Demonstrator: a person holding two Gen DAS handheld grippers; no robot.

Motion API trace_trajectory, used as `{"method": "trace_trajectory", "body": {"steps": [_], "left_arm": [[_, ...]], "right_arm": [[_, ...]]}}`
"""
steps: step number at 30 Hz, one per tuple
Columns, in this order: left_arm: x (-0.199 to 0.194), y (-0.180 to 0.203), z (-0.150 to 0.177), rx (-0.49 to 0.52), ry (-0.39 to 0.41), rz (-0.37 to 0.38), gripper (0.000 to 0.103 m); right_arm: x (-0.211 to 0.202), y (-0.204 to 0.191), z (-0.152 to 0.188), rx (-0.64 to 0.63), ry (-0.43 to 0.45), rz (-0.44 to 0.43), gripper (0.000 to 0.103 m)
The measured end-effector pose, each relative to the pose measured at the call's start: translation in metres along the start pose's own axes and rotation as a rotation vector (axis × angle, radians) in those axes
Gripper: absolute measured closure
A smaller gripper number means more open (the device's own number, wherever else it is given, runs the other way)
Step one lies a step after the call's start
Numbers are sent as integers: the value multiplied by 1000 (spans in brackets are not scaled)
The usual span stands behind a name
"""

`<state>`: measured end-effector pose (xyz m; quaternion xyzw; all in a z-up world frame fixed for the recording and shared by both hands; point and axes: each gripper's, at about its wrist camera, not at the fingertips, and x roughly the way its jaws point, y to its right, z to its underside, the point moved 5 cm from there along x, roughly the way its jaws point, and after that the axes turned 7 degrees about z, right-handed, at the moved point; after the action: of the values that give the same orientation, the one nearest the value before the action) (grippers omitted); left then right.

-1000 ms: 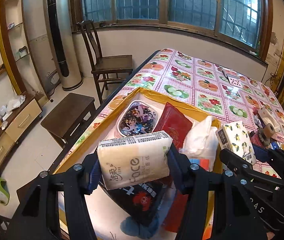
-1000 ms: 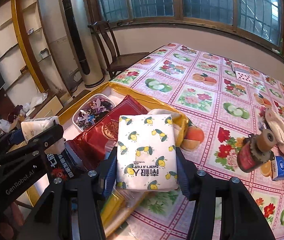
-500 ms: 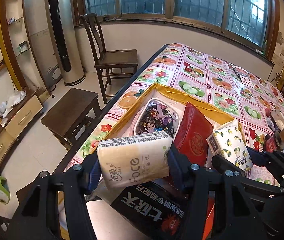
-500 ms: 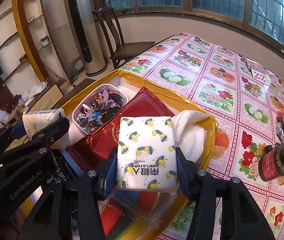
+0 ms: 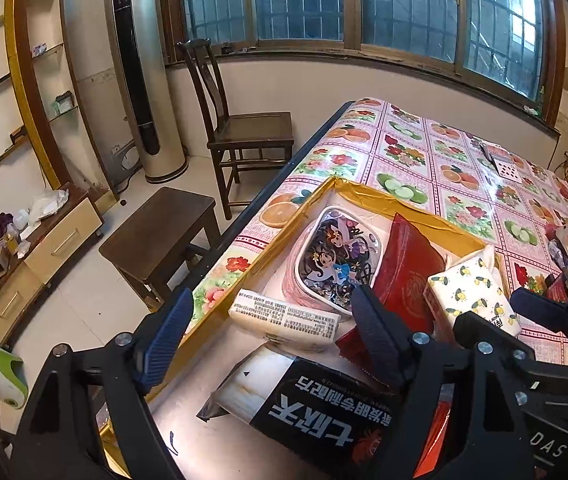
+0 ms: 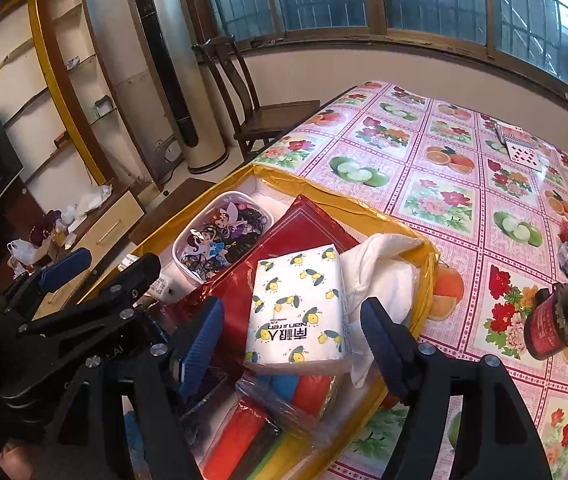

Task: Organize soft objects
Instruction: 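Carry both tissue packs into the tray and open both tools, then move both tools back toward the remaining items on the table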

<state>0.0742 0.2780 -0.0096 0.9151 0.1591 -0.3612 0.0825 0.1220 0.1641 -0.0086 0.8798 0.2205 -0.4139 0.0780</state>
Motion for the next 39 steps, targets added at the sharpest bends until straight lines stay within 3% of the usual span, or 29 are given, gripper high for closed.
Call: {"method": "trace_trajectory", "body": {"steps": [10,17,21,28,33,39], "left_arm": [[-22,4,-1,1,46,5,21],[-45,32,-5,22,65,62,21],[-61,68,-7,42,57,167,20],[-58,162,-2,115,-49,359,20],[-48,221,-8,157,-94,422,20],[-26,289,-15,194,-193,488,20]], "right_arm": [[-27,8,6,-5,42,2,29],[-48,48,24,38,61,18,28],[-58,94,39,77,59,65,27],[-77,205,65,159,48,204,26],[-85,281,75,198,27,296,22],[-80,335,69,177,14,348,21]]}}
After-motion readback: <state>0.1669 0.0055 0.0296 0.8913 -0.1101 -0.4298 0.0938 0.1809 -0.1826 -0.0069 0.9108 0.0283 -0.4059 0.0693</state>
